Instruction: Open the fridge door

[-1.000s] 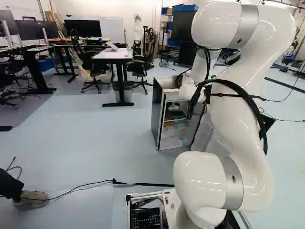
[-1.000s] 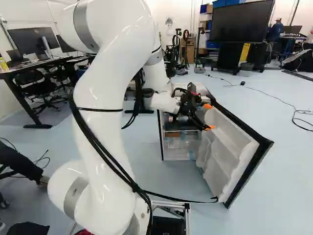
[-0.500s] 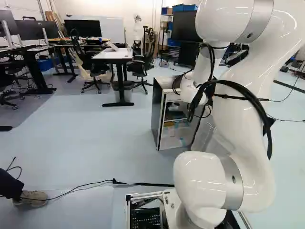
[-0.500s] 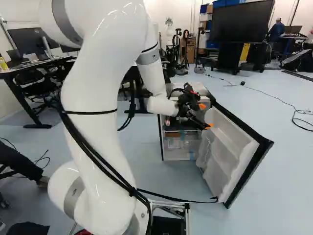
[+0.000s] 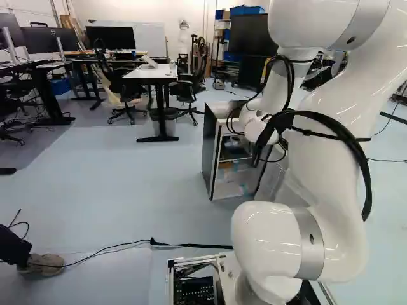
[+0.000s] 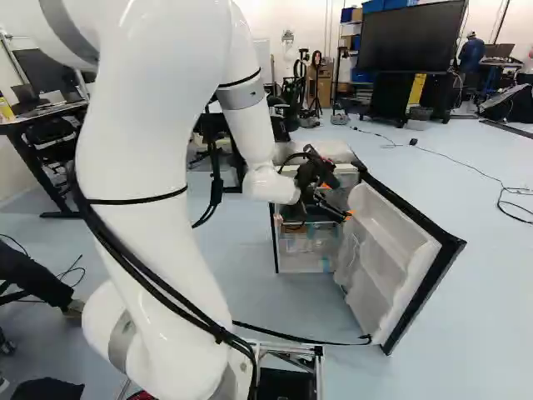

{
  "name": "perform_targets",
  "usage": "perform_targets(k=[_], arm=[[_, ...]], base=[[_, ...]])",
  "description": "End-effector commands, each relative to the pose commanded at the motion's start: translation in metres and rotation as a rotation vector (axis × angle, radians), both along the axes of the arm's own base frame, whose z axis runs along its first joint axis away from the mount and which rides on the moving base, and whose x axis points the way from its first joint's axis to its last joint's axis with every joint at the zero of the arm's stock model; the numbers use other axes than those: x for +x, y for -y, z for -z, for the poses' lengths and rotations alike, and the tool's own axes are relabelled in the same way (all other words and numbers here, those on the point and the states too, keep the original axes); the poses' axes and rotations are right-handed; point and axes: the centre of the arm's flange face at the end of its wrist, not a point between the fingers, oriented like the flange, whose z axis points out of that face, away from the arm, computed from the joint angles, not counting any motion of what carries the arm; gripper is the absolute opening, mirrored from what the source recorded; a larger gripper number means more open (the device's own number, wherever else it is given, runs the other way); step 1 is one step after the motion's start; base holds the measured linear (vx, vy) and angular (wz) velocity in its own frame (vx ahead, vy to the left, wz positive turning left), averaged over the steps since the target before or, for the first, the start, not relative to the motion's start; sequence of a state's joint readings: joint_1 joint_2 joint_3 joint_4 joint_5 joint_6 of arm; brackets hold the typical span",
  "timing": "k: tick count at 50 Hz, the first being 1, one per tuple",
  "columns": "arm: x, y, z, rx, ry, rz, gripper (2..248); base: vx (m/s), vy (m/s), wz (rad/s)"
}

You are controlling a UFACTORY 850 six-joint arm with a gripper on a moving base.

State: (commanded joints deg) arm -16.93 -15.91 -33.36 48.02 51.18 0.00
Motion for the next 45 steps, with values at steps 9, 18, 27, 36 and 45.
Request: perform_targets(k=[9, 18, 27, 36, 45], arm=[[-0.011, -0.005, 0.001, 0.015, -0.028, -0.061, 247], [-0.013, -0.006, 0.001, 0.018, -0.033, -0.07, 247], [-0.014, -0.008, 0.001, 0.016, -0.033, -0.077, 247], [-0.015, -0.011, -0.001, 0.011, -0.034, -0.096, 247], [-0.017, -0.017, -0.003, 0.003, -0.034, -0.128, 247]], base=[[0.0, 0.0, 0.0], [0.0, 0.0, 0.0], [0.0, 0.0, 0.0], [0.0, 0.0, 0.0], [0.0, 0.0, 0.0]])
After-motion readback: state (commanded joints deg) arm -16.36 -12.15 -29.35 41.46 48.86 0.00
